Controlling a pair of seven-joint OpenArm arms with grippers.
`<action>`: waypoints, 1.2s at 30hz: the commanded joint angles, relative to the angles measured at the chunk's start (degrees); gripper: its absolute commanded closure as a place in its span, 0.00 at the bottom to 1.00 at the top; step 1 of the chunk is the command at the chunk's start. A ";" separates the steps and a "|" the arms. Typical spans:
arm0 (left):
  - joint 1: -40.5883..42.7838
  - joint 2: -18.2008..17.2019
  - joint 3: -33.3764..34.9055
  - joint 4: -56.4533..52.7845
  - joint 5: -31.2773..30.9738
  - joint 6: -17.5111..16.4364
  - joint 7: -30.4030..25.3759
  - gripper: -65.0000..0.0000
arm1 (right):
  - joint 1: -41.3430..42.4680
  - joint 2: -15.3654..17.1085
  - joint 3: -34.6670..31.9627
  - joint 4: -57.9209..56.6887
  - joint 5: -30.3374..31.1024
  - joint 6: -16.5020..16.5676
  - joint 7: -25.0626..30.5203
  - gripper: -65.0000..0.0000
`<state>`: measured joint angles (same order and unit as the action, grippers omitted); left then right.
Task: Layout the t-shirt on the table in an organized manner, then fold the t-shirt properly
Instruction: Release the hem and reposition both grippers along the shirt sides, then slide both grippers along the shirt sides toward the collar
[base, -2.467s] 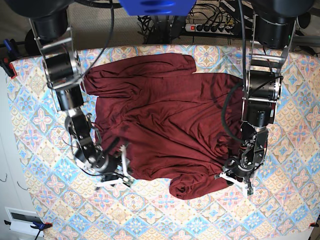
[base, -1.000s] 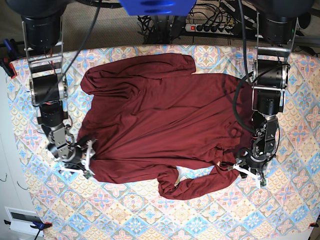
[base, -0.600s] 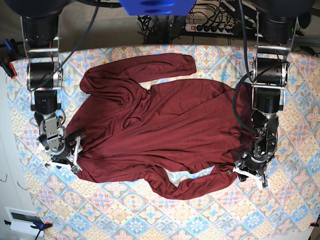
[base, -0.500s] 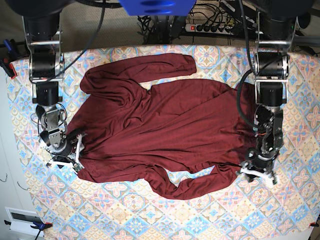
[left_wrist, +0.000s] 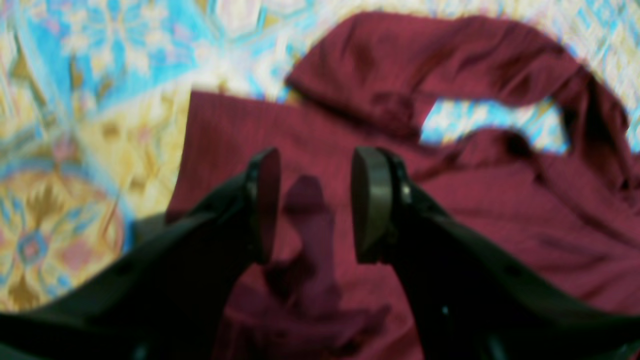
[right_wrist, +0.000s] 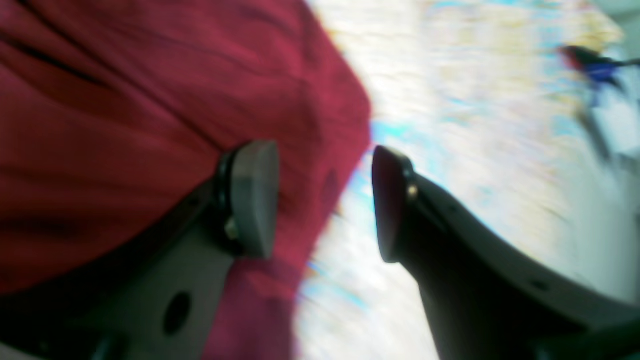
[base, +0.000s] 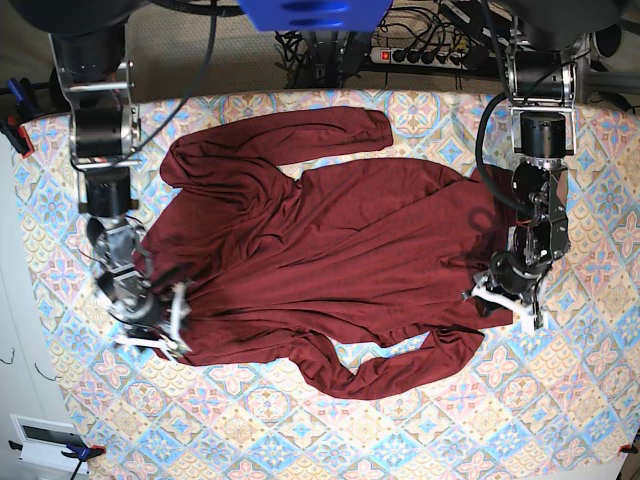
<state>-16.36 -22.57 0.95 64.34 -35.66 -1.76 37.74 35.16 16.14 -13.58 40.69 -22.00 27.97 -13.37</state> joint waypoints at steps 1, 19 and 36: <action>-1.00 -0.69 -0.29 1.03 -0.08 -0.31 -1.03 0.63 | 4.71 -0.27 0.18 -0.38 1.12 -1.02 2.86 0.59; -4.17 1.60 -0.38 -11.46 19.35 -0.13 -4.37 0.91 | 13.59 -2.47 0.53 -23.76 0.94 -1.02 11.65 0.73; -23.51 1.78 -0.29 -38.62 23.66 -0.04 -21.34 0.81 | -8.48 5.18 0.79 17.99 1.38 -1.02 -0.57 0.73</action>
<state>-37.12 -19.90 0.75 25.23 -12.05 -1.91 18.44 23.62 20.78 -13.13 57.47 -21.39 27.97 -15.77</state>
